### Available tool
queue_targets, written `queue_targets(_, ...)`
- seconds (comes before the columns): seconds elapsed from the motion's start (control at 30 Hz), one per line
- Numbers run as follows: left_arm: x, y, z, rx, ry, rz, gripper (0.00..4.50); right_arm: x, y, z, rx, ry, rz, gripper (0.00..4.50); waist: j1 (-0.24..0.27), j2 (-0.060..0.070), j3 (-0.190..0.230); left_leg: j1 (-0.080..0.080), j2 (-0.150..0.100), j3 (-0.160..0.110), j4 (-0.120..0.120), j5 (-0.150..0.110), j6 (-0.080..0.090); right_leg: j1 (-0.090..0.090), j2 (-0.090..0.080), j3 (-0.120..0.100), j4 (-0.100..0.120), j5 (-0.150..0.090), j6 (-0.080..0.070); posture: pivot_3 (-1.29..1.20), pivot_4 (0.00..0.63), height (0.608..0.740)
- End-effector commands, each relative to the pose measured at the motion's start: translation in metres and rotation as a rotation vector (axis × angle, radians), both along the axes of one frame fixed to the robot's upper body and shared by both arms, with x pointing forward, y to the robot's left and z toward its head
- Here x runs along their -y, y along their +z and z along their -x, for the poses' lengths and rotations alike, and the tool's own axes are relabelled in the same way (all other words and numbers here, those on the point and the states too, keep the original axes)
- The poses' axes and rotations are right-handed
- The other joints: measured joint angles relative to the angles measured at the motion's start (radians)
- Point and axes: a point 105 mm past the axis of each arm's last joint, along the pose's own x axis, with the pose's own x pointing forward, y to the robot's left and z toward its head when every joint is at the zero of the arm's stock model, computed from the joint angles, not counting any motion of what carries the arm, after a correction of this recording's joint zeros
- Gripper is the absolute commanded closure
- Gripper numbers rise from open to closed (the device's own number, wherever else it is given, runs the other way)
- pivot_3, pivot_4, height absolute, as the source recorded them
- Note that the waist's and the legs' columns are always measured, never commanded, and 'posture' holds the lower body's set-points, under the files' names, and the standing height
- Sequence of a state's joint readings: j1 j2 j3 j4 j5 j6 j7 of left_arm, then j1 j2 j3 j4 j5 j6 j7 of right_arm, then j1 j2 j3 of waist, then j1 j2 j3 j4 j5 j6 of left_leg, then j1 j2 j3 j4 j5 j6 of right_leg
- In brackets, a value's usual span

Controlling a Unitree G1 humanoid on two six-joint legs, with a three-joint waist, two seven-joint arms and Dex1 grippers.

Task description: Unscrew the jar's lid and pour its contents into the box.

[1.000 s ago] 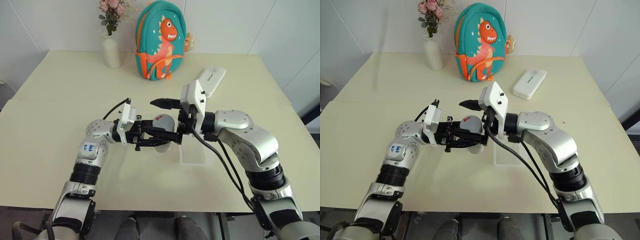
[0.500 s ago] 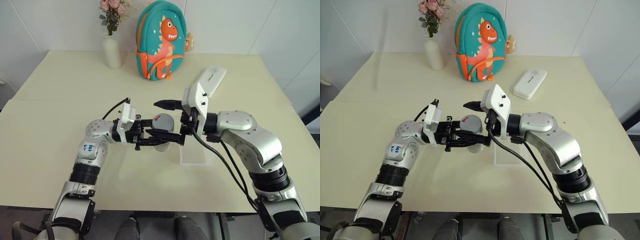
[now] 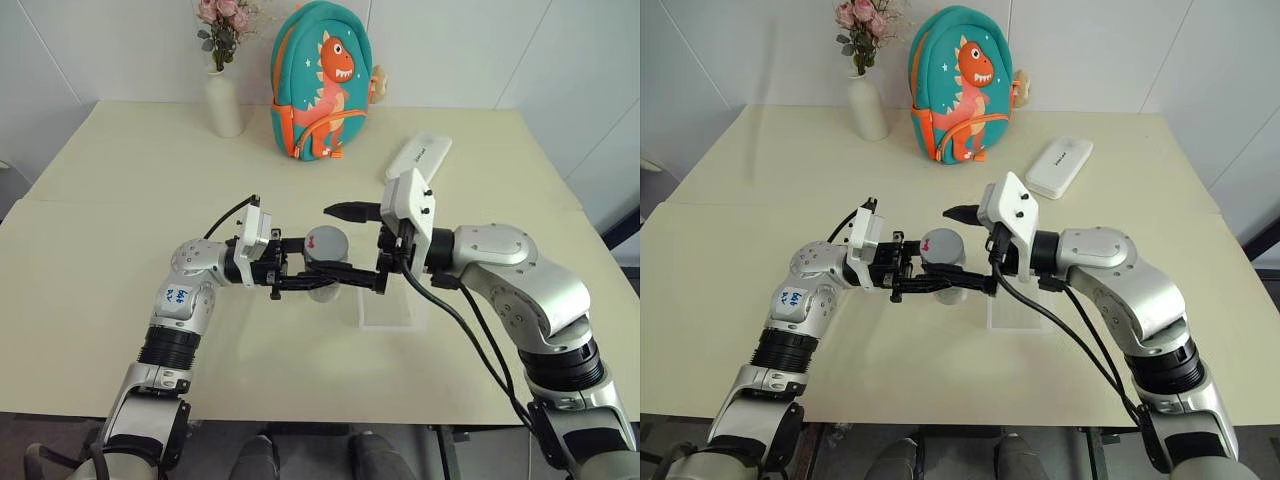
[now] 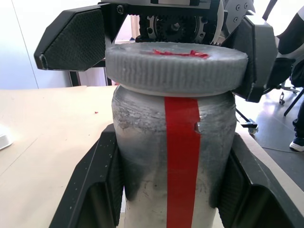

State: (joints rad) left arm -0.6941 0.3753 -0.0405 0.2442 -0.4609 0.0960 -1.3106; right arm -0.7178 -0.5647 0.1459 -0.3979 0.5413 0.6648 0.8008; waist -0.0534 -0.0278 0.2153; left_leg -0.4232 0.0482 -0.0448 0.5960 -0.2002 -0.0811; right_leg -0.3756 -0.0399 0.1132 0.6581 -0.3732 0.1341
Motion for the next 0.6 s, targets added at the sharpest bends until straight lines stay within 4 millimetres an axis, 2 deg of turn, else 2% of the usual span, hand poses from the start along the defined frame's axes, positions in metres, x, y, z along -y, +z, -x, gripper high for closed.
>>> queue_targets(0.03, 0.000, 0.007, 0.007, 0.050, -0.030, -0.001, 2.45, 0.020, 0.012, -0.009, 0.042, -0.098, -0.022, 0.02, 0.000, 0.000, 0.000, 0.000, 0.000, 0.000, 0.000, 0.000, 0.000, 0.000, 0.000, 0.000, 0.000, 0.000, 0.000, 0.00, 0.150, 0.740)
queue_targets(0.47, -0.001, 0.006, 0.007, 0.048, -0.028, -0.005, 2.45, 0.030, 0.008, -0.006, 0.032, -0.116, 0.004, 0.02, 0.000, 0.000, 0.000, 0.000, 0.000, 0.000, 0.000, 0.000, 0.000, 0.000, 0.000, 0.000, 0.000, 0.000, 0.000, 0.00, 0.150, 0.740)
queue_targets(0.6, -0.001, 0.006, 0.008, 0.045, -0.028, -0.006, 2.45, 0.029, 0.007, 0.002, 0.018, -0.079, 0.011, 0.02, 0.001, 0.000, 0.000, 0.000, 0.000, 0.000, 0.000, 0.000, 0.000, 0.000, 0.000, 0.000, 0.000, 0.000, 0.000, 0.00, 0.150, 0.740)
